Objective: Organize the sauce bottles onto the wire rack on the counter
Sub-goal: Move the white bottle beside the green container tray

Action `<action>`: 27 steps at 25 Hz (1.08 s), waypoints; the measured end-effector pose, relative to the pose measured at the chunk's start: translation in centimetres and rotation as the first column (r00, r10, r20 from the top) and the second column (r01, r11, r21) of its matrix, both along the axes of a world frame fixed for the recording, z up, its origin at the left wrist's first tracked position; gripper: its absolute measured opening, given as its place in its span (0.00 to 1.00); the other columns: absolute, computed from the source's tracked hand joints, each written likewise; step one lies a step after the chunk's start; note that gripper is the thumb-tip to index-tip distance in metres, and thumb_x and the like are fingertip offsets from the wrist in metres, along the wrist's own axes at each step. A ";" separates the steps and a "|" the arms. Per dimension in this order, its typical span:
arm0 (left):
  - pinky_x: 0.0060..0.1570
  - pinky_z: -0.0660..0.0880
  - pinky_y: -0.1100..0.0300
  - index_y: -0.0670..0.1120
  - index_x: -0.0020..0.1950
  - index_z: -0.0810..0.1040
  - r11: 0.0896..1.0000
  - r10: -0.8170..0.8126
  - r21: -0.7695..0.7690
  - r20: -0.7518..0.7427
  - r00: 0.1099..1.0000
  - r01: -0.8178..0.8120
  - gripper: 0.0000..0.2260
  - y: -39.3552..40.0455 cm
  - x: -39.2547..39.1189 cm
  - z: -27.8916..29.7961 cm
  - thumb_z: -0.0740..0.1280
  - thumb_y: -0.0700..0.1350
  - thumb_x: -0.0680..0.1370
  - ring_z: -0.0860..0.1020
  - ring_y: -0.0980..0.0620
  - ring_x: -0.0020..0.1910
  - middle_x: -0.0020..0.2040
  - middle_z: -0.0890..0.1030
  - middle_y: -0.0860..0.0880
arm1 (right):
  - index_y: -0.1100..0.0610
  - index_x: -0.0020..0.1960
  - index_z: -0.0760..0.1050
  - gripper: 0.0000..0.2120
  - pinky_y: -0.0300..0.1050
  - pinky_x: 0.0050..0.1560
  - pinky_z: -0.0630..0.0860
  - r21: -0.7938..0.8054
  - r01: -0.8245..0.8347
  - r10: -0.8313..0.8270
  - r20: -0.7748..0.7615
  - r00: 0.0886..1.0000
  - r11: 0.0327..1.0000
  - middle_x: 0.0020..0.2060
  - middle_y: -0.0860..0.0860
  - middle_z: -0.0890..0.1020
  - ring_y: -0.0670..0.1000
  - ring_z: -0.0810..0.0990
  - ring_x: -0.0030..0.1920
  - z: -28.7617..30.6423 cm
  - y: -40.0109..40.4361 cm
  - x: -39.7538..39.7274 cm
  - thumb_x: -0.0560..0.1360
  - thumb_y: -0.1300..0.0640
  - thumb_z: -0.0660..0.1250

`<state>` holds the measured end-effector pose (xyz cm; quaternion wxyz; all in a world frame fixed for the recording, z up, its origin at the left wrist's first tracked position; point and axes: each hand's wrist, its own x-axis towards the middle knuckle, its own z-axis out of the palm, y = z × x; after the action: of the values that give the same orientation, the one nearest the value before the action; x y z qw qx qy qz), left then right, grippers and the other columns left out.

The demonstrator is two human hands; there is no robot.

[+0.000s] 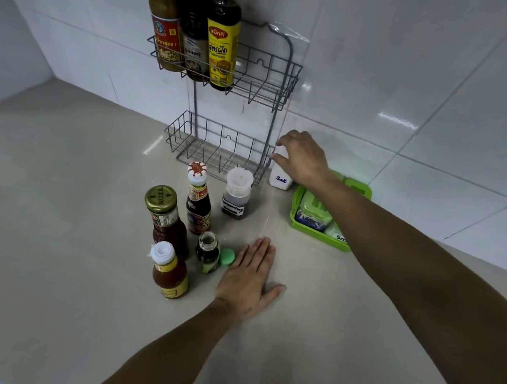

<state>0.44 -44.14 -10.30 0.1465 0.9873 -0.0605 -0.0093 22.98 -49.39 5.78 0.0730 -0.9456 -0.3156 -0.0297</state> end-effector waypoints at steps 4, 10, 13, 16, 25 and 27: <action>0.77 0.39 0.54 0.46 0.80 0.46 1.000 -0.004 -0.013 0.003 1.000 0.004 0.37 0.1 0.0 0.2 0.46 0.66 0.78 0.40 0.51 0.79 0.81 0.44 0.47 | 0.52 0.60 0.75 0.33 0.52 0.53 0.78 -0.027 -0.129 0.119 -0.242 0.963 0.991 0.52 0.52 0.83 0.53 0.81 0.49 -0.5 2.1 -4.3 0.67 0.28 0.64; 0.77 0.39 0.54 0.46 0.80 0.47 1.000 0.003 -0.021 0.000 1.000 -0.003 0.36 0.1 -0.1 0.2 0.47 0.66 0.79 0.41 0.51 0.79 0.81 0.44 0.47 | 0.54 0.56 0.78 0.26 0.50 0.49 0.78 -0.013 -0.123 0.117 -0.218 0.969 0.992 0.50 0.54 0.83 0.56 0.81 0.49 -1.0 2.3 -4.9 0.65 0.39 0.73; 0.77 0.40 0.54 0.46 0.80 0.47 1.000 0.006 -0.024 -0.006 1.000 -0.006 0.36 0.1 -0.1 0.2 0.47 0.66 0.78 0.41 0.51 0.79 0.81 0.45 0.47 | 0.55 0.55 0.79 0.25 0.49 0.50 0.77 -0.017 -0.088 0.081 -0.244 0.966 0.996 0.50 0.54 0.84 0.55 0.80 0.49 -0.3 1.2 -3.8 0.65 0.41 0.75; 0.78 0.41 0.53 0.46 0.80 0.48 1.000 0.004 -0.027 -0.002 1.000 -0.004 0.36 0.1 -0.1 0.2 0.48 0.66 0.78 0.42 0.51 0.80 0.81 0.45 0.47 | 0.53 0.60 0.79 0.26 0.47 0.51 0.75 -0.043 -0.048 0.036 -0.246 0.969 0.998 0.55 0.53 0.83 0.56 0.79 0.53 0.4 -0.6 -2.5 0.65 0.43 0.75; 0.77 0.40 0.54 0.46 0.80 0.48 1.000 0.004 -0.020 0.006 1.000 -0.004 0.36 0.1 -0.1 0.4 0.48 0.66 0.78 0.42 0.51 0.80 0.81 0.46 0.47 | 0.48 0.62 0.75 0.28 0.47 0.49 0.72 -0.097 0.107 -0.127 -0.234 0.964 0.989 0.58 0.52 0.81 0.57 0.78 0.57 -0.1 -2.8 0.8 0.66 0.40 0.74; 0.77 0.40 0.54 0.46 0.80 0.49 1.000 0.003 -0.018 0.007 1.000 -0.003 0.36 0.1 -0.1 0.4 0.48 0.66 0.78 0.42 0.51 0.80 0.81 0.46 0.47 | 0.50 0.61 0.76 0.30 0.47 0.48 0.71 -0.071 0.158 -0.170 -0.224 0.960 0.985 0.56 0.53 0.82 0.58 0.78 0.56 -0.2 -2.4 0.7 0.64 0.37 0.74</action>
<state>0.37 -44.02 -9.92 0.1551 0.9861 -0.0596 -0.0051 23.69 -51.82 5.53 0.0811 -0.9672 -0.2265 0.0819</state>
